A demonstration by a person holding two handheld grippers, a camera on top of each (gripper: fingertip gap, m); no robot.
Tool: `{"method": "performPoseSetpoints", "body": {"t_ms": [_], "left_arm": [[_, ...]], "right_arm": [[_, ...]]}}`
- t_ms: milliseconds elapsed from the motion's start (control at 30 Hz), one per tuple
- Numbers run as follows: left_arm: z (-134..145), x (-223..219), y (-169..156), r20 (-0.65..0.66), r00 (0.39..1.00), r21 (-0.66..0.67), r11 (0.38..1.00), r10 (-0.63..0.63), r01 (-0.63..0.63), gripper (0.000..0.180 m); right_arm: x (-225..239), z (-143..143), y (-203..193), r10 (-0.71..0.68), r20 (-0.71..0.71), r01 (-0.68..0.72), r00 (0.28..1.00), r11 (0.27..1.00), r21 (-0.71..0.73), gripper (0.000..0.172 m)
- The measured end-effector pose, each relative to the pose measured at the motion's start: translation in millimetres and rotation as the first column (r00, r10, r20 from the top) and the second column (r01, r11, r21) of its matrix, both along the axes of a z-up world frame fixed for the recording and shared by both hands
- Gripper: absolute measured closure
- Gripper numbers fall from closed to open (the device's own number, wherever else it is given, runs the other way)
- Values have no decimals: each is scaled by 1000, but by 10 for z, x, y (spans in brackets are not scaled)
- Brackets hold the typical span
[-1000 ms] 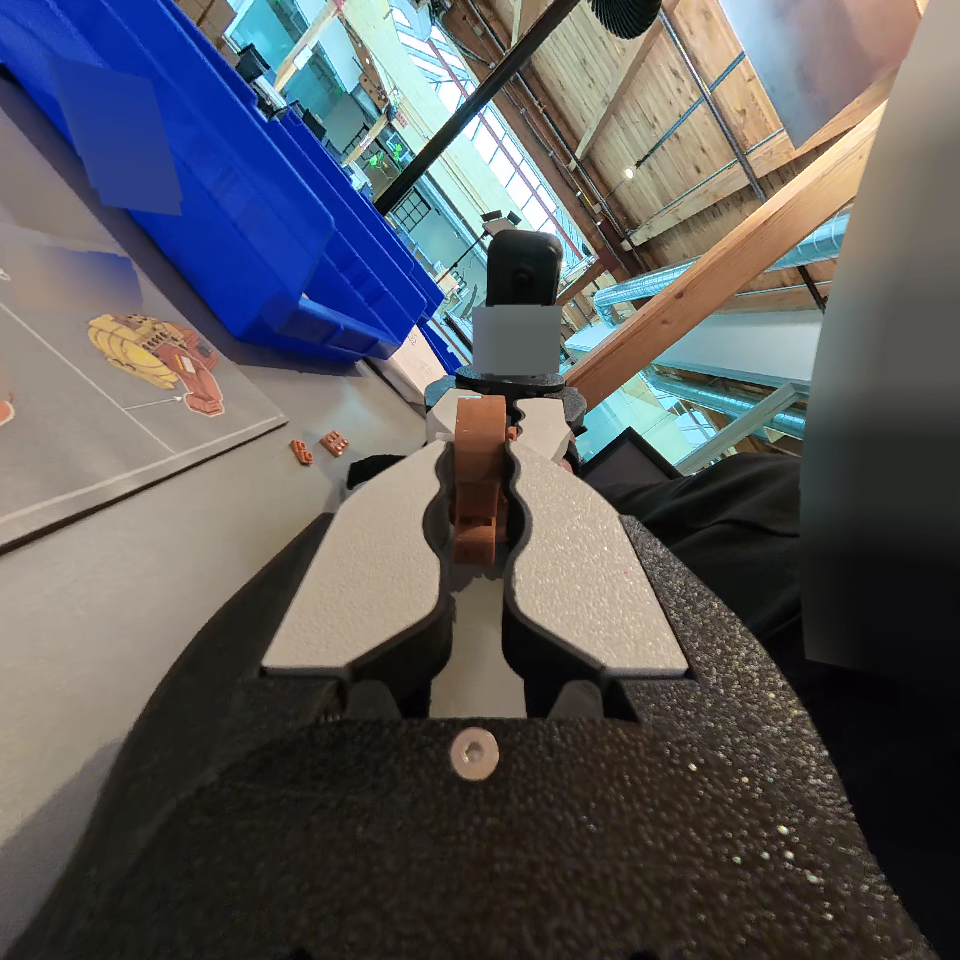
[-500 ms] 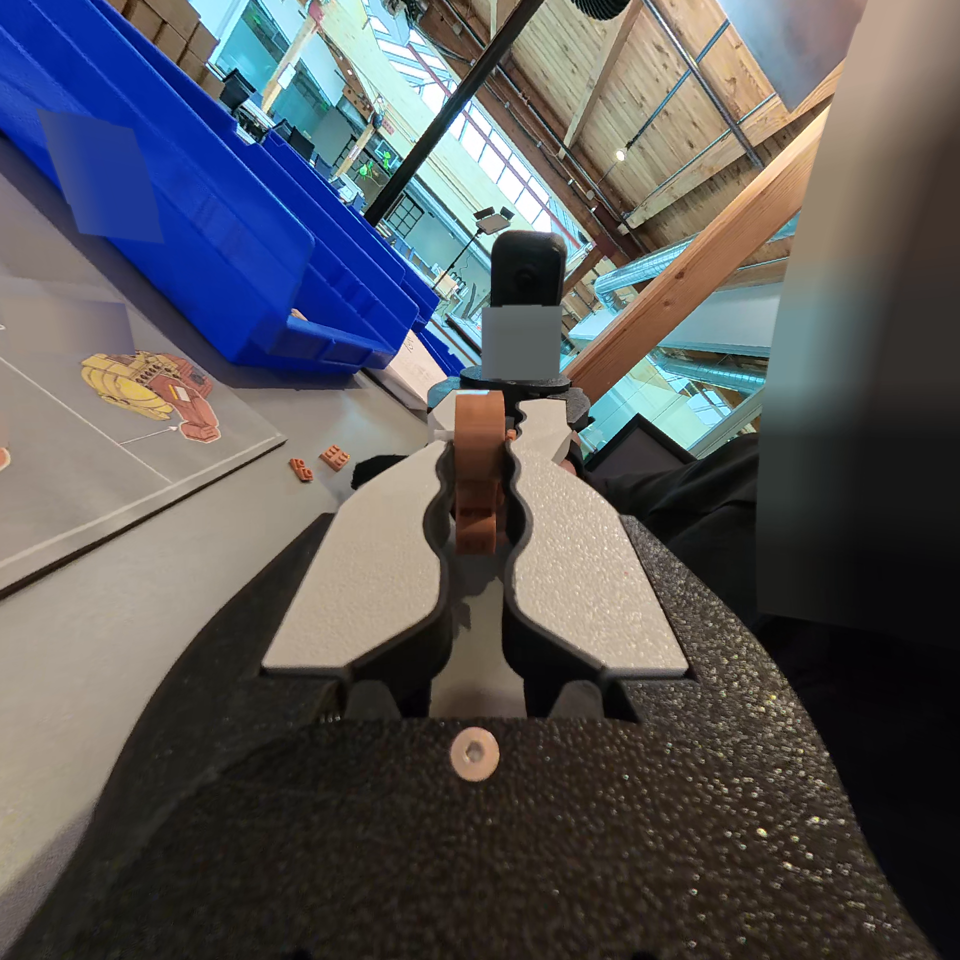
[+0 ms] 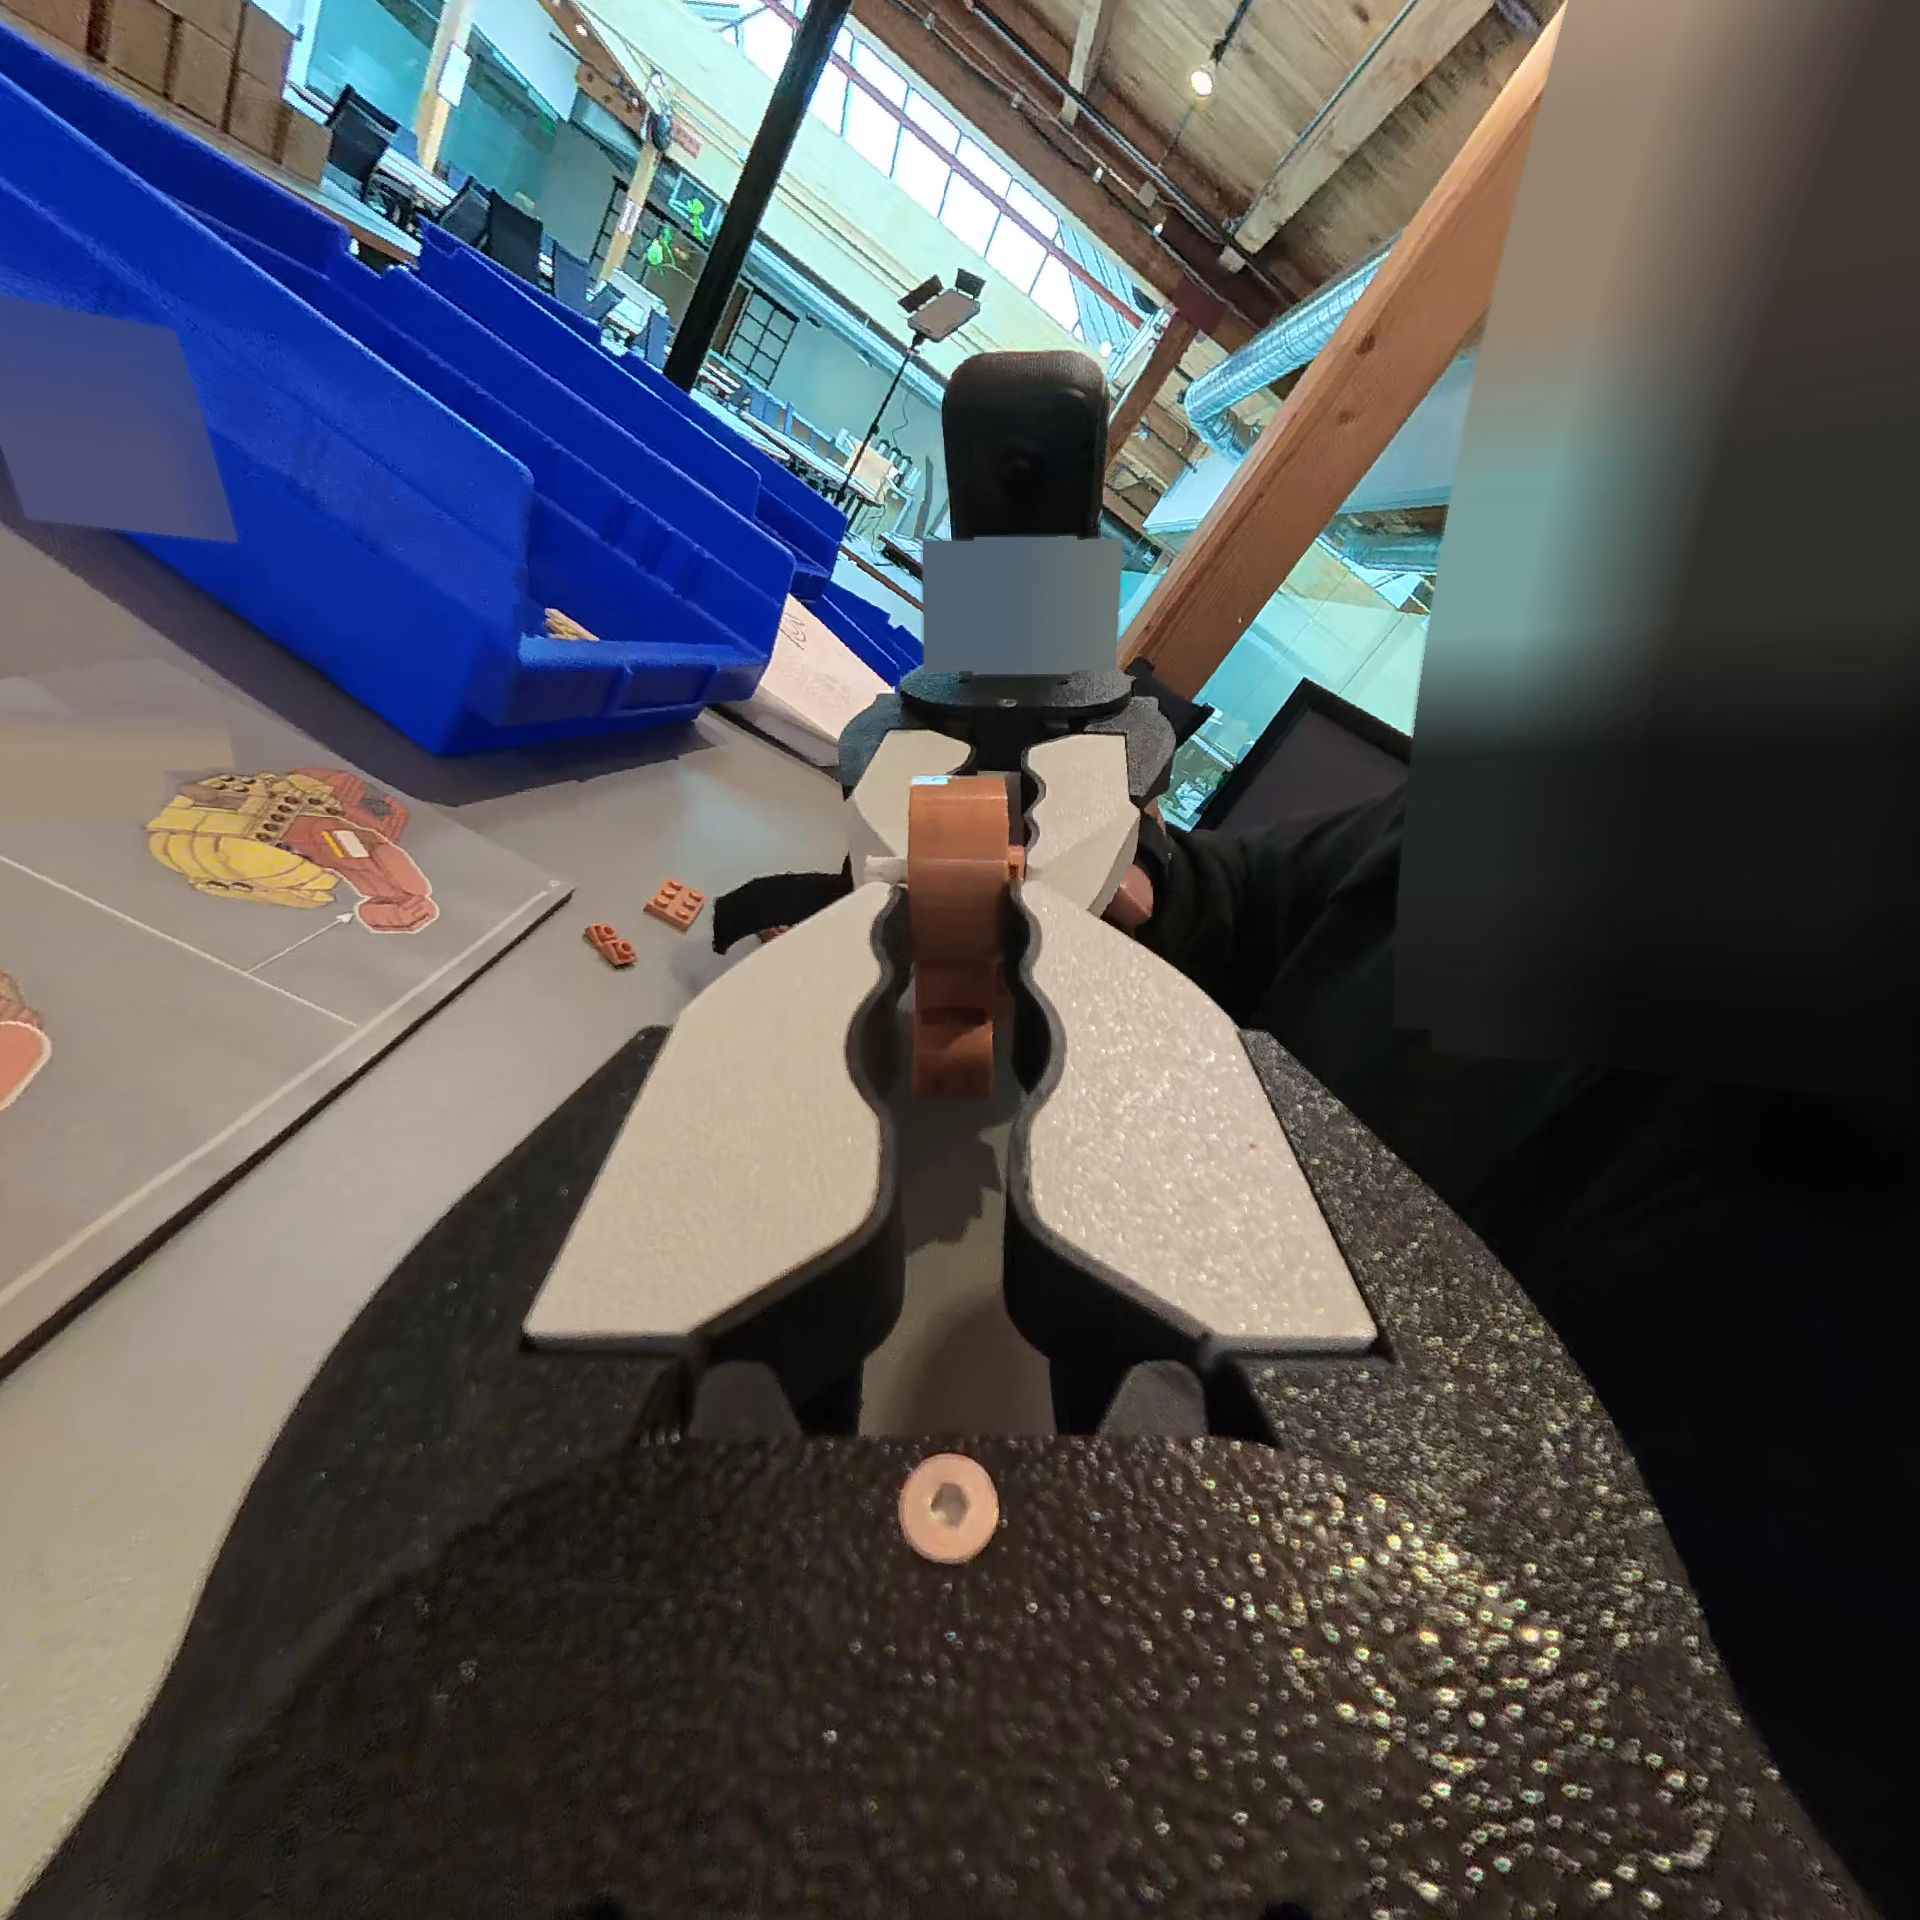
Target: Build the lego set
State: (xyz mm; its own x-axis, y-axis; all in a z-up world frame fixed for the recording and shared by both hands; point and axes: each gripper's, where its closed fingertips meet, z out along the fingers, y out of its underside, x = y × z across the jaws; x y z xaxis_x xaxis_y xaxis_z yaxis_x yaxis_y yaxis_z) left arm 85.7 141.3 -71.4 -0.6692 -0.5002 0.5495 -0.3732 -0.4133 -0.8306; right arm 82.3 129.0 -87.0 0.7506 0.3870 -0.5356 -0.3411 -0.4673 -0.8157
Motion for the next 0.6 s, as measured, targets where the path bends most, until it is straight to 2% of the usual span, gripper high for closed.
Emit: {"method": "performPoseSetpoints", "body": {"t_ms": [200,600], "left_arm": [[29,-36,-12,24,999,-11,999,-42,43,164],[37,-126,-50,158,985,160,986,-61,36,162]], "right_arm": [[-32,28,-20,8,44,-10,999,999,39,151],[-91,17,-31,-15,233,-19,972,990,142,151]]}}
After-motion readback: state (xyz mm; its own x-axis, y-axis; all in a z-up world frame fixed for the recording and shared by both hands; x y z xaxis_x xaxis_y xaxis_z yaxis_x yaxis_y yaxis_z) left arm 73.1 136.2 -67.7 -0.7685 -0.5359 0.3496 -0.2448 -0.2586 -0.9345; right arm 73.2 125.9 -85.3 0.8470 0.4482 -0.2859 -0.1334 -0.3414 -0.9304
